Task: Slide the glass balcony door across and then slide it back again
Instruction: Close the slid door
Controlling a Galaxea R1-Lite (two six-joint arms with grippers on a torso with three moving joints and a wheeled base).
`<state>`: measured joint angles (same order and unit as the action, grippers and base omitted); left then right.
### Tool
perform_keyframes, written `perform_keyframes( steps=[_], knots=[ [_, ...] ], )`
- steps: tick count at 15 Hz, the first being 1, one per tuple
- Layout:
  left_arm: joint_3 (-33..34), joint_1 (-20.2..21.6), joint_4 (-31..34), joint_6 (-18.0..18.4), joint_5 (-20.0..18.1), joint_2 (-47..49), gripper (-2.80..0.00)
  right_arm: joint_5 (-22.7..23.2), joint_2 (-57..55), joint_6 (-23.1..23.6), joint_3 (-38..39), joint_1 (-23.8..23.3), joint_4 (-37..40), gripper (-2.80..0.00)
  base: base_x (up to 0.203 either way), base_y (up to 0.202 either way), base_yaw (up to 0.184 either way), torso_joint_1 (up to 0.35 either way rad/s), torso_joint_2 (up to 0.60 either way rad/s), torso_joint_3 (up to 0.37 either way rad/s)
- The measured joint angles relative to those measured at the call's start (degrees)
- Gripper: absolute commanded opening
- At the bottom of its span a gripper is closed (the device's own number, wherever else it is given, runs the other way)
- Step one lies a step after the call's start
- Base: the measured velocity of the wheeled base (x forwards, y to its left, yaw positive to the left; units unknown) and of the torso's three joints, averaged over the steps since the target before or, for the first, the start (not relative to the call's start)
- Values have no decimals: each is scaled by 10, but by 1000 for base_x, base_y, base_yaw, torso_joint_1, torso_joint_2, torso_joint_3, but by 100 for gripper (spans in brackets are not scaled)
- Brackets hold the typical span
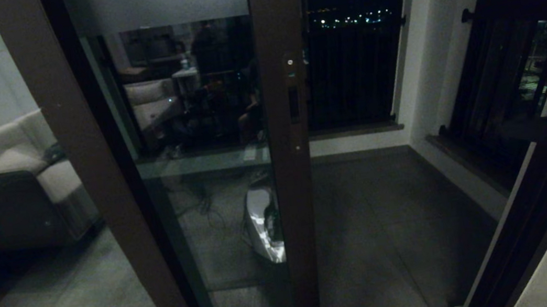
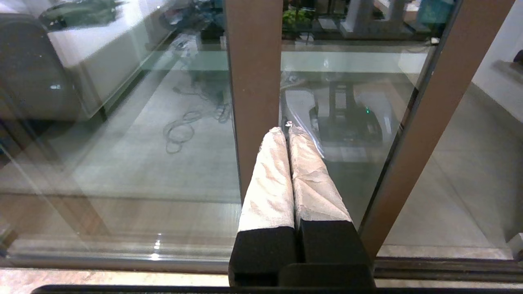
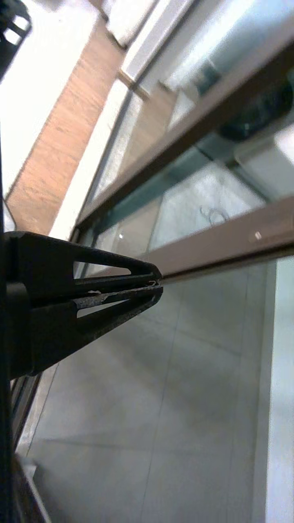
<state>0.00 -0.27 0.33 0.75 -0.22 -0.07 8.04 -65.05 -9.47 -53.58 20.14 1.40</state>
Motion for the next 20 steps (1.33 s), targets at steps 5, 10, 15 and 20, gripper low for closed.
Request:
perform_keyframes(
  steps=[5,10,15,20],
  knots=[
    [0,0,0,0,0,0,-280,-42,-91,-3,-73,34,-3,-280,0,0,0,0,0,0],
    [0,0,0,0,0,0,-280,-74,-199,-2,-174,78,-3,-280,0,0,0,0,0,0],
    [0,0,0,0,0,0,-280,-76,-292,-1,-259,112,-4,-280,0,0,0,0,0,0],
    [0,0,0,0,0,0,-280,-75,-381,-3,-356,123,-5,-280,0,0,0,0,0,0]
  ],
)
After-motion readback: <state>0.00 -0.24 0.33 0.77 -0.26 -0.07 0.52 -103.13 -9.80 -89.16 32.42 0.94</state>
